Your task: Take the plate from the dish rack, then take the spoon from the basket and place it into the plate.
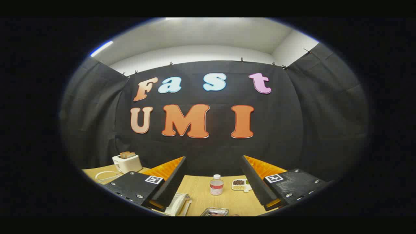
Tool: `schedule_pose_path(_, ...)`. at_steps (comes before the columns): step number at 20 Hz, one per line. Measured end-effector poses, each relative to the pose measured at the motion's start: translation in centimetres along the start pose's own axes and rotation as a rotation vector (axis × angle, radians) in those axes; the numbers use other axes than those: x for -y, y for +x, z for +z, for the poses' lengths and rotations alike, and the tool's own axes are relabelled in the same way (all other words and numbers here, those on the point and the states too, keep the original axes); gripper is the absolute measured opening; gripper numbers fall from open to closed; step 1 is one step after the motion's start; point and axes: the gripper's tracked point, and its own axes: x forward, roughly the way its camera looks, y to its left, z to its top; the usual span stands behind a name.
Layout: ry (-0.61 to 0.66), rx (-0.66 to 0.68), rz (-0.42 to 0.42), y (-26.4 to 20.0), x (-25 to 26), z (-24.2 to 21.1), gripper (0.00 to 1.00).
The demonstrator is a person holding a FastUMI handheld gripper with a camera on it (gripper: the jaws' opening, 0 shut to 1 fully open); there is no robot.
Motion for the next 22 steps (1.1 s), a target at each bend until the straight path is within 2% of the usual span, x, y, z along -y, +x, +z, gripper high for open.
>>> schedule_pose_path(6, -0.007, 0.003, -0.005, -0.6, -2.1, 1.8, 0.98)
schedule_pose_path(17, -0.021, -0.081, -0.022, -1.1, -3.3, 1.4, 0.98)
schedule_pose_path(22, 0.062, -0.205, 0.014, -0.9, -4.8, -0.7, 0.98)
